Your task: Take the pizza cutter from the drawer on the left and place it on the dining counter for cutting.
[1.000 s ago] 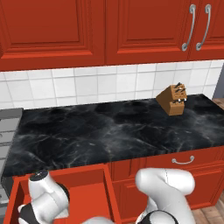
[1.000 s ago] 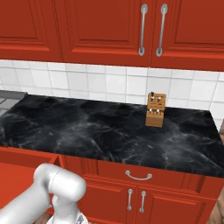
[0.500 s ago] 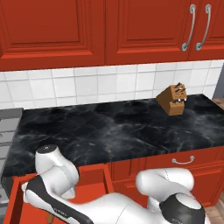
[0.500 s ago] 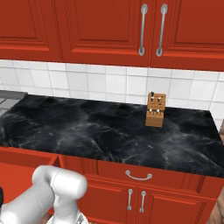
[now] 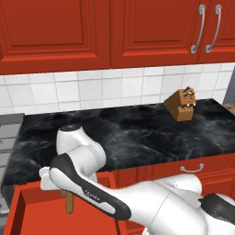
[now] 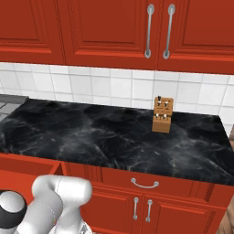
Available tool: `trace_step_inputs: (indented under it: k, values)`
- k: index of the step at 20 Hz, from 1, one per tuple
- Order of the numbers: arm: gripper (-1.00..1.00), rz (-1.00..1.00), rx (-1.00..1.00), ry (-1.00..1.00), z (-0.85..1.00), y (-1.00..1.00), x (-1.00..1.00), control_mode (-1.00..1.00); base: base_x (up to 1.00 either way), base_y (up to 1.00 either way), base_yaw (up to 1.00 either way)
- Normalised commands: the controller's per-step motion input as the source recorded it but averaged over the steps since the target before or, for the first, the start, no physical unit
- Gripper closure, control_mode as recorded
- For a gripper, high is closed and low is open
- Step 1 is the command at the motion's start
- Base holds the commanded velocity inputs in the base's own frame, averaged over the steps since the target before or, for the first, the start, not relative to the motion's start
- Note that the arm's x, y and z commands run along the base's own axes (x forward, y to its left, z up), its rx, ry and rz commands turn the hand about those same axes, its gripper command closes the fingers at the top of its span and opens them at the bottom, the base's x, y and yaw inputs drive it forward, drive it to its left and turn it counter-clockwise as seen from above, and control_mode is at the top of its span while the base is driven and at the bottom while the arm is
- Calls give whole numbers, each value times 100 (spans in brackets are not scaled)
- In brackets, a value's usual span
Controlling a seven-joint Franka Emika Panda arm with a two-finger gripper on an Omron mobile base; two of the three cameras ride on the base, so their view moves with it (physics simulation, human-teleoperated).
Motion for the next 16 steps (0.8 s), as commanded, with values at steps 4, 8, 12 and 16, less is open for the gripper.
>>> trace_step_inputs:
  k: [4,8,12,16]
  values:
    - [100,-2,1,-3,88,-72,1,-100,0,0,0]
    - [100,-7,6,-1,65,-91,38,-100,0,0,0]
    - [100,-11,3,0,57,-100,32,-100,0,0,0]
    - [100,-7,0,-1,29,-100,12,-100,0,0,0]
